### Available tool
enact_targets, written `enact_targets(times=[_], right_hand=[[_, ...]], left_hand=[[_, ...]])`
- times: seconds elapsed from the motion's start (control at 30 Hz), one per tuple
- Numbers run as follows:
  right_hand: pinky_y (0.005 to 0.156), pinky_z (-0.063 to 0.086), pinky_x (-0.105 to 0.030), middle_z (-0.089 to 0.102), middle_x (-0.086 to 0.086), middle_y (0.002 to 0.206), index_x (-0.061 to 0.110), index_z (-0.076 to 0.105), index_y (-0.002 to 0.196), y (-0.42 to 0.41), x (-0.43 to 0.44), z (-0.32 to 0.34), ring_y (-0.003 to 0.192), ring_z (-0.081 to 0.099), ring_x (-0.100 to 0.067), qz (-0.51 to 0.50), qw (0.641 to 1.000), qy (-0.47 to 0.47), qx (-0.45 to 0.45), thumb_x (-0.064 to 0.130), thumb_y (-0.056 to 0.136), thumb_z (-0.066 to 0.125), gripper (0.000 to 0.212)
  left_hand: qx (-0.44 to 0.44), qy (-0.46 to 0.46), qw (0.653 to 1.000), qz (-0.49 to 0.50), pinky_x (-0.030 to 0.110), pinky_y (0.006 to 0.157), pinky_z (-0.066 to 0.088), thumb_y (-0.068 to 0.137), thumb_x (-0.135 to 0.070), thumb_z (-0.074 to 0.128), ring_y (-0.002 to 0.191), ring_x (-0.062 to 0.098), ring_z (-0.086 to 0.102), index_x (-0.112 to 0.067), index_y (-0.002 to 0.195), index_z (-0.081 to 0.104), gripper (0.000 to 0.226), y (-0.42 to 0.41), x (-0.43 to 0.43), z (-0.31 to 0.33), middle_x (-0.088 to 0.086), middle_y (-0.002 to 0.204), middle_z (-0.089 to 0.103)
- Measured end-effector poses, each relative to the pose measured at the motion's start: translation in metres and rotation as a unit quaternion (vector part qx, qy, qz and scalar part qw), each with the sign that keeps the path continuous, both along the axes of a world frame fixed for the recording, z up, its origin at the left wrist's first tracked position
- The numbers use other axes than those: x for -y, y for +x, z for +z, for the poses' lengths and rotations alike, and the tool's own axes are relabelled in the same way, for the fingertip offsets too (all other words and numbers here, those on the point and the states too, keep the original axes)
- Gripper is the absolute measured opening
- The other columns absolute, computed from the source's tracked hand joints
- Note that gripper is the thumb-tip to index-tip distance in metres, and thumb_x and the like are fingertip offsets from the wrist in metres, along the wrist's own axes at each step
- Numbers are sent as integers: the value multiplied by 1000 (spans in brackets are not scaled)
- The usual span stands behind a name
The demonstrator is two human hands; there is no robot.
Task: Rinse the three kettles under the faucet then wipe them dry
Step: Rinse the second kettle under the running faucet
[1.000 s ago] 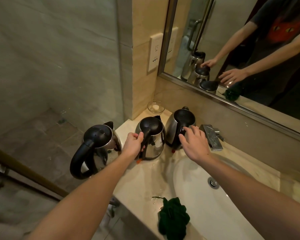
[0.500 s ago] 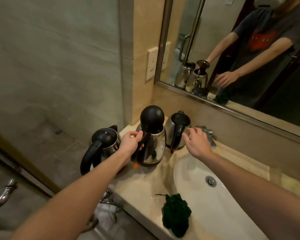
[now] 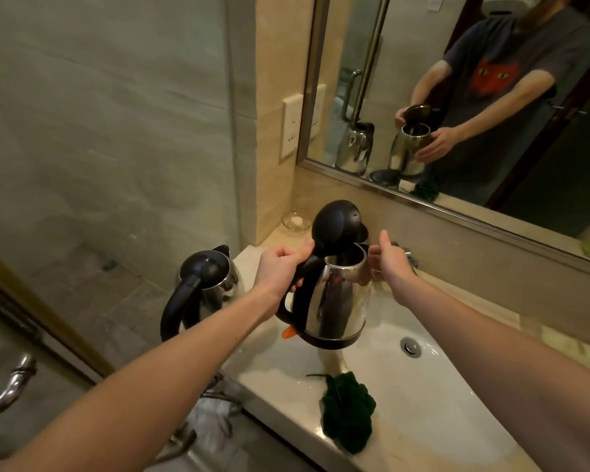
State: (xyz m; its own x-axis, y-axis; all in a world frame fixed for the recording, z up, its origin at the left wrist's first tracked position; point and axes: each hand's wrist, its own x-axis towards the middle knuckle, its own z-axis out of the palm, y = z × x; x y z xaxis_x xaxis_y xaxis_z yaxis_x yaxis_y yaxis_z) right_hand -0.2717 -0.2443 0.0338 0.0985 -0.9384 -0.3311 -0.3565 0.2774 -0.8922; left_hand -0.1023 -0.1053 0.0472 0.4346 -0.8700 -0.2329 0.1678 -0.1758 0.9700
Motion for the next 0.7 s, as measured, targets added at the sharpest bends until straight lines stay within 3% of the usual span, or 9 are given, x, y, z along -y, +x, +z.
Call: enact_targets(times=[0.13,0.27,0.47,0.7], right_hand=[[107,40,-48,66,-7,112,16,64,106,-33,4,-6,113,57,-26,-46,998,26,18,61,99,24,61],[103,42,-45,67,-8,109,17,66,101,-76,8,-18,108,58,-25,-72,997,25,19,57,102,23,59],[107,38,-45,59,-9,122,13,58,125,-122,20,-50,114,53,-26,-123,992,39,-5,56,101,24,60],[113,32,-45,51,-7,141,17,49,141,-153,45,-88,131,45,-27,-91,994,51,-44,57,101,21,63]], left_hand=[[36,26,997,-68,26,55,42,71,-35,81,60,12,55,-12,85,54,38,-32,16,-9,5,73,64],[46,50,991,-119,26,59,43,65,-28,86,68,13,58,-13,92,57,43,-65,35,-26,4,79,65],[19,93,980,-176,25,52,42,66,-27,85,55,13,55,-11,92,58,41,-102,64,-60,9,75,65],[28,128,981,-142,31,64,51,63,-32,86,68,19,64,-6,92,62,46,-135,83,-107,12,87,71]])
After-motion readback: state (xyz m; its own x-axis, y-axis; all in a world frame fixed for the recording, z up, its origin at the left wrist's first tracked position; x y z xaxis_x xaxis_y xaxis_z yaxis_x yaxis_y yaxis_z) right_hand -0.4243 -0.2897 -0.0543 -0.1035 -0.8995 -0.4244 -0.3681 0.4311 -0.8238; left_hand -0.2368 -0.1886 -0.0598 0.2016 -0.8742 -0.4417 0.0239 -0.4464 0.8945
